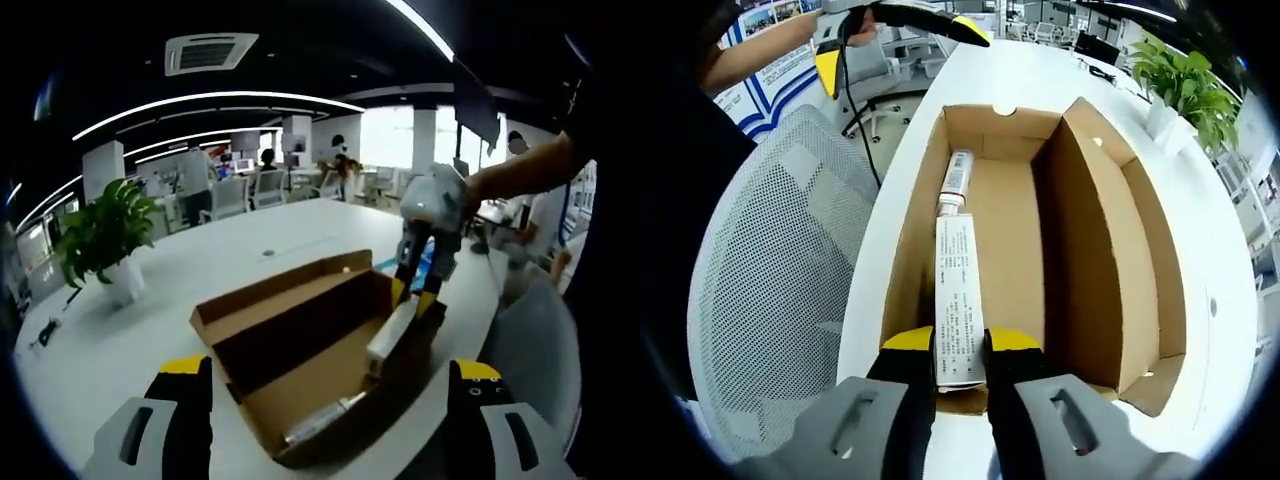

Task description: Operate the shoe box by opening the lid, removing the specified soft item, and placing it in the target area until the item is outside and the box remains undamaged.

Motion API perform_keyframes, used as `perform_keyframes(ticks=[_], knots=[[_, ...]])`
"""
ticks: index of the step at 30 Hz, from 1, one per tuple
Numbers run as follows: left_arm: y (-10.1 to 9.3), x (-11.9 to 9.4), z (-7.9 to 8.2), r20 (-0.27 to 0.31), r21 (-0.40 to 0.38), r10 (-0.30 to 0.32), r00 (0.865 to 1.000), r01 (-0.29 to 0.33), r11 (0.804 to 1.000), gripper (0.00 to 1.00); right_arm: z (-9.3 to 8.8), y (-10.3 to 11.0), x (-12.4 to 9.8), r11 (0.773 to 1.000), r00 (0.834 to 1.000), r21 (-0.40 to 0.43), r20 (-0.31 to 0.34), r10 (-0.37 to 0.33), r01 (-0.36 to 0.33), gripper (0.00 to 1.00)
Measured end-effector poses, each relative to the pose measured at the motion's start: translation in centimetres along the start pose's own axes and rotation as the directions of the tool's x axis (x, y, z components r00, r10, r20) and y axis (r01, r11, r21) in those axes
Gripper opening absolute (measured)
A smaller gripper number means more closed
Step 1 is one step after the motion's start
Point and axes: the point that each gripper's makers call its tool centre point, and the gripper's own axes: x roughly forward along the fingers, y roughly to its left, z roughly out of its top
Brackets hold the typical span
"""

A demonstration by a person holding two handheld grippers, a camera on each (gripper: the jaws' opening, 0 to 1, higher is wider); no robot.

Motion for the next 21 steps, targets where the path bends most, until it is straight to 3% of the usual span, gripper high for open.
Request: perform_keyframes(ticks=[7, 21], knots=[[-0.7, 0.3, 0.1, -0.01, 0.011, -0.012, 1.0, 0.012, 1.0, 0.99, 0.8, -0.2, -1.6, 1.0, 0.999, -0.01, 0.042, -0.008, 0.009, 0.15], [-0.4, 0.1, 0.5, 0.021, -0.003, -0.012, 1.0, 0.012, 1.0, 1.0, 2.9, -1.0, -5.2, 0.997, 0.993, -0.039, 0.098, -0.058, 0.062, 0.15]])
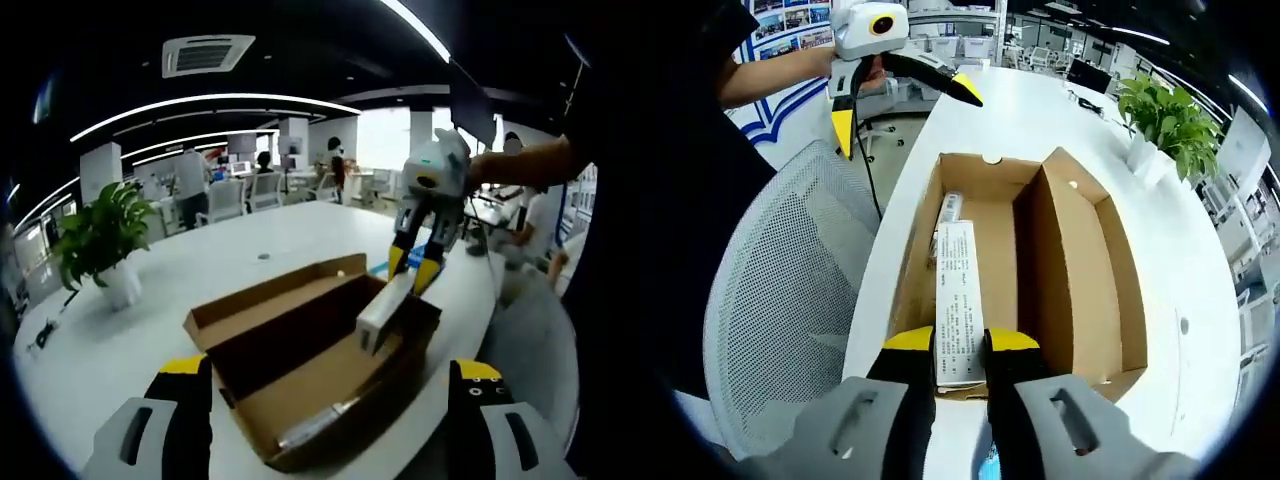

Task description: Operate the shoe box by opening the lid, removing the specified soft item, and placing it in the target area until the item is outside and the box remains undamaged.

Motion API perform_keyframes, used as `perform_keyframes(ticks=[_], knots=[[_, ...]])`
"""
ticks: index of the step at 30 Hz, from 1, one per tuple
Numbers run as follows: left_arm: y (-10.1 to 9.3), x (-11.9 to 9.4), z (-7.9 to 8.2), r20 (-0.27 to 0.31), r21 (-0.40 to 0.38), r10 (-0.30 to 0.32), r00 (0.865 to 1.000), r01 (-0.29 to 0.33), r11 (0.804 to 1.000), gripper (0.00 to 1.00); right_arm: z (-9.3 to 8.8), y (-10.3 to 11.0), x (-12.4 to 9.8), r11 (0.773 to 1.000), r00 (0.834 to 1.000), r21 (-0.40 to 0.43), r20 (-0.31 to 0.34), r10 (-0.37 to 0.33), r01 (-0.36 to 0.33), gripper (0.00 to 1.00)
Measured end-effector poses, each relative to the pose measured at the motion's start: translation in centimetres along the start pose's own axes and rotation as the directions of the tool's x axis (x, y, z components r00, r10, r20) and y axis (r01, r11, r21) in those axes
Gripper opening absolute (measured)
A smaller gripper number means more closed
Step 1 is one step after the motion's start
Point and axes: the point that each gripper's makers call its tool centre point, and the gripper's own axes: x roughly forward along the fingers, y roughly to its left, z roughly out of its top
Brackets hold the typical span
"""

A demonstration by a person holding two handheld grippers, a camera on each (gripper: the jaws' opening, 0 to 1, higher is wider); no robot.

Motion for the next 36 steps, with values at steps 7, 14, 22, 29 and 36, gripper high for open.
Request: perform_keyframes(ticks=[7, 14, 22, 29, 36], knots=[[0.1, 0.0, 0.0, 0.014, -0.006, -0.007, 1.0, 0.007, 1.0, 1.0, 0.9, -0.7, -1.8, 0.999, 0.999, -0.02, 0.034, -0.03, 0.03, 0.15], [0.4, 0.1, 0.4, 0.038, -0.015, 0.004, 0.999, -0.003, 1.0, 1.0, 1.0, -1.1, -4.2, 0.999, 0.998, -0.022, 0.055, -0.044, 0.045, 0.15], [0.1, 0.1, 0.7, 0.042, -0.005, 0.003, 0.999, -0.003, 1.0, 1.0, 0.0, -1.9, -6.9, 0.998, 0.997, -0.028, 0.059, -0.056, 0.058, 0.15], [0.4, 0.3, 0.6, 0.044, -0.006, 0.002, 0.999, -0.002, 1.0, 1.0, -1.3, -2.6, -9.0, 0.997, 0.996, -0.011, 0.054, -0.076, 0.077, 0.15], [0.5, 0.7, 0.7, 0.044, -0.005, -0.002, 0.999, 0.003, 1.0, 1.0, -3.3, -3.6, -11.3, 0.995, 0.994, 0.013, 0.039, -0.101, 0.101, 0.15]])
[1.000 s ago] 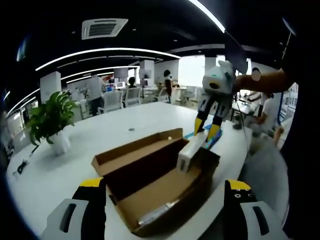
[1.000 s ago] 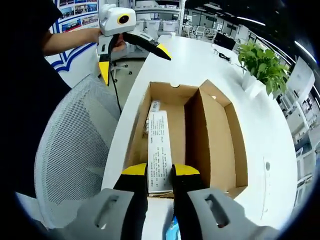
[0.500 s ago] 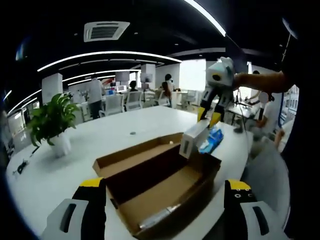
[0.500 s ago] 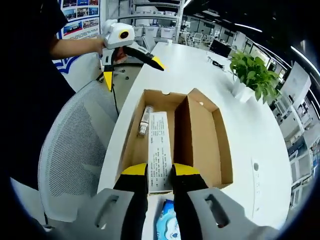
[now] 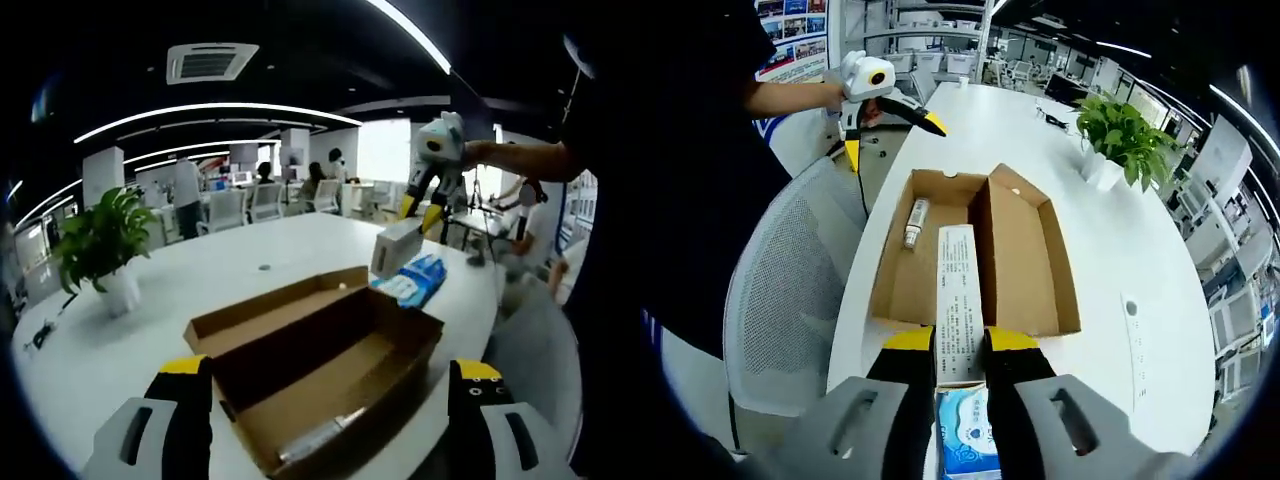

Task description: Operate the shoe box by opening the lid, removing the specified soft item, and placing it in the target area until the item is outside and the box remains undamaged.

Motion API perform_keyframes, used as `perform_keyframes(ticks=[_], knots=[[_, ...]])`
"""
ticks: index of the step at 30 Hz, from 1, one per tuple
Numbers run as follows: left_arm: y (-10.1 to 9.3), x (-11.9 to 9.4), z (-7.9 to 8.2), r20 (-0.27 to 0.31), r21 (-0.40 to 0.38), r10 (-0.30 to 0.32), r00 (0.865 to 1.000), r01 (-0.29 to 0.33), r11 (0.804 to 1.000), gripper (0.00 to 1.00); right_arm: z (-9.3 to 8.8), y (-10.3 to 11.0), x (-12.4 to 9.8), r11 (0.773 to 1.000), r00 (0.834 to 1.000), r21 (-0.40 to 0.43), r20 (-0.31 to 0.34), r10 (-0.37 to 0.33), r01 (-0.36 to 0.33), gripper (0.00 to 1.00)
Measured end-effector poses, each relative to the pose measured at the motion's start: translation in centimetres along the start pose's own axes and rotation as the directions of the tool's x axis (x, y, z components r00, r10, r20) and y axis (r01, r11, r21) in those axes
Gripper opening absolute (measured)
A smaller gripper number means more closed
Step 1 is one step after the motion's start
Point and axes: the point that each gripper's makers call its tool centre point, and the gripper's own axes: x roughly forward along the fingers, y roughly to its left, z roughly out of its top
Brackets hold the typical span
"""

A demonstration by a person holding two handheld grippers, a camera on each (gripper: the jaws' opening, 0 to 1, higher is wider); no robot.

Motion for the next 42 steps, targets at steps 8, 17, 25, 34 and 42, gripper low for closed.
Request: perform_keyframes(ticks=[8, 17, 25, 34, 42], knots=[[0.9, 0.2, 0.1, 0.011, 0.003, 0.003, 1.0, -0.003, 1.0, 1.0, -2.4, -1.2, -1.8, 1.0, 1.0, 0.026, -0.01, -0.017, 0.017, 0.15], [2.5, -0.1, -0.6, 0.017, 0.009, 0.027, 0.999, -0.027, 1.0, 1.0, -5.4, -2.2, -3.0, 0.998, 0.999, 0.058, -0.046, -0.019, 0.022, 0.15], [2.7, -0.1, -1.2, 0.003, 0.019, 0.045, 0.999, -0.045, 0.999, 1.0, -8.2, -3.6, -4.0, 0.996, 0.996, 0.076, -0.087, -0.036, 0.042, 0.15], [2.7, 0.0, -1.0, -0.002, 0.018, 0.055, 0.998, -0.055, 0.998, 1.0, -11.2, -5.2, -4.9, 0.994, 0.991, 0.094, -0.126, -0.05, 0.062, 0.15], [3.0, 0.3, -1.1, -0.01, 0.017, 0.055, 0.998, -0.055, 0.998, 1.0, -14.6, -6.7, -4.9, 0.991, 0.985, 0.11, -0.164, -0.058, 0.077, 0.15]])
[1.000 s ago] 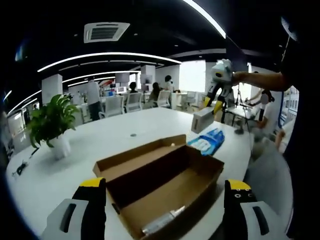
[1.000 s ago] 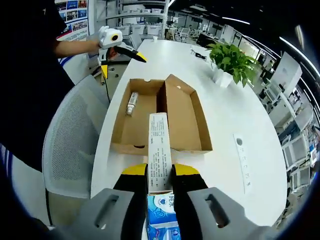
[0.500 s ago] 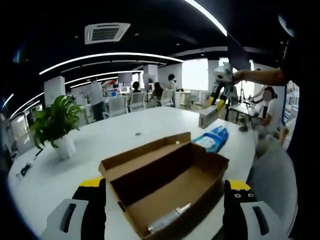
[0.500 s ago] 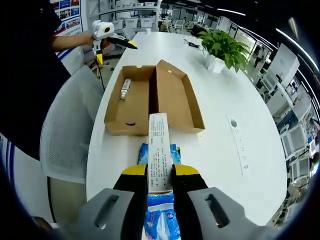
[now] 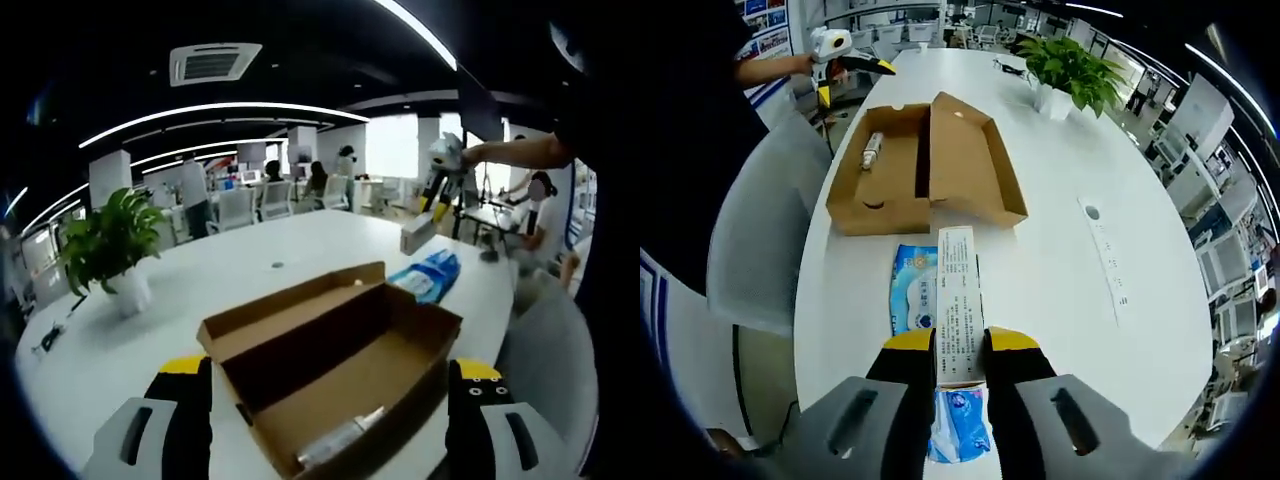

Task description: Operate the shoe box by opening the lid, removing the specified soft item, and placing it in the target area until the item is outside and the box remains undamaged.

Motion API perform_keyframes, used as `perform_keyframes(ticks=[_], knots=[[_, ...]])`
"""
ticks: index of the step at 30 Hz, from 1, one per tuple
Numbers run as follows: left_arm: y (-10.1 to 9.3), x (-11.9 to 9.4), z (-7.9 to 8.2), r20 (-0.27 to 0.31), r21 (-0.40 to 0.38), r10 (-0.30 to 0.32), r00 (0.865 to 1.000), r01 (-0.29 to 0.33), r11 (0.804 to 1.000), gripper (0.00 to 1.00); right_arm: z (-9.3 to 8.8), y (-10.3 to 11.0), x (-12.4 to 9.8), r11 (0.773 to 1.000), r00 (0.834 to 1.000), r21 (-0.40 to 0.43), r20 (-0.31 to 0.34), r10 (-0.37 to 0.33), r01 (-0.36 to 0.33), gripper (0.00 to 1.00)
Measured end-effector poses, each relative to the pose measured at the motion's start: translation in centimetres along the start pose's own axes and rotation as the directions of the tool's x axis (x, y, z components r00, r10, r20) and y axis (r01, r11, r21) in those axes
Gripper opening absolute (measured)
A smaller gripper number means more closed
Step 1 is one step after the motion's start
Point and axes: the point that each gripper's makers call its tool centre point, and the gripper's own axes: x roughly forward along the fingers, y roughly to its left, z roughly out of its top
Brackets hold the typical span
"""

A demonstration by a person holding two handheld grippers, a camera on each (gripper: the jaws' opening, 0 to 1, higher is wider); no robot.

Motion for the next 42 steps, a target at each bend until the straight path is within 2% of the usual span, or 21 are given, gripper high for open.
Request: perform_keyframes(ticks=[6, 13, 29, 33, 36, 39, 42], knots=[[-0.2, 0.3, 0.2, 0.005, -0.012, -0.008, 1.0, 0.008, 1.0, 1.0, -2.0, -0.9, 1.0, 1.0, 1.0, 0.012, -0.028, 0.003, -0.003, 0.16], [-0.1, 0.8, 0.3, -0.004, -0.012, 0.01, 1.0, -0.01, 1.0, 1.0, -4.3, -2.6, 1.8, 1.0, 0.999, 0.028, -0.048, 0.0, 0.001, 0.16], [0.5, 1.3, -1.0, -0.068, -0.026, 0.028, 0.997, -0.029, 0.999, 0.96, -9.5, -4.9, 4.0, 0.998, 0.991, 0.054, -0.134, 0.021, -0.014, 0.16], [0.5, 1.4, -1.2, -0.076, -0.03, 0.035, 0.997, -0.037, 0.999, 0.94, -11.0, -5.2, 4.3, 0.999, 0.984, 0.033, -0.175, 0.033, -0.027, 0.16], [0.7, 1.5, -1.4, -0.08, -0.035, 0.039, 0.996, -0.042, 0.999, 0.93, -11.6, -5.2, 4.2, 0.999, 0.983, 0.036, -0.18, 0.038, -0.032, 0.16], [0.8, 1.6, -1.6, -0.087, -0.038, 0.036, 0.996, -0.04, 0.998, 0.92, -13.1, -5.4, 4.2, 0.999, 0.973, 0.01, -0.228, 0.036, -0.035, 0.16], [0.7, 1.8, -1.7, -0.09, -0.037, 0.033, 0.995, -0.036, 0.999, 0.92, -14.2, -5.7, 4.4, 0.999, 0.969, 0.013, -0.244, 0.039, -0.037, 0.16]])
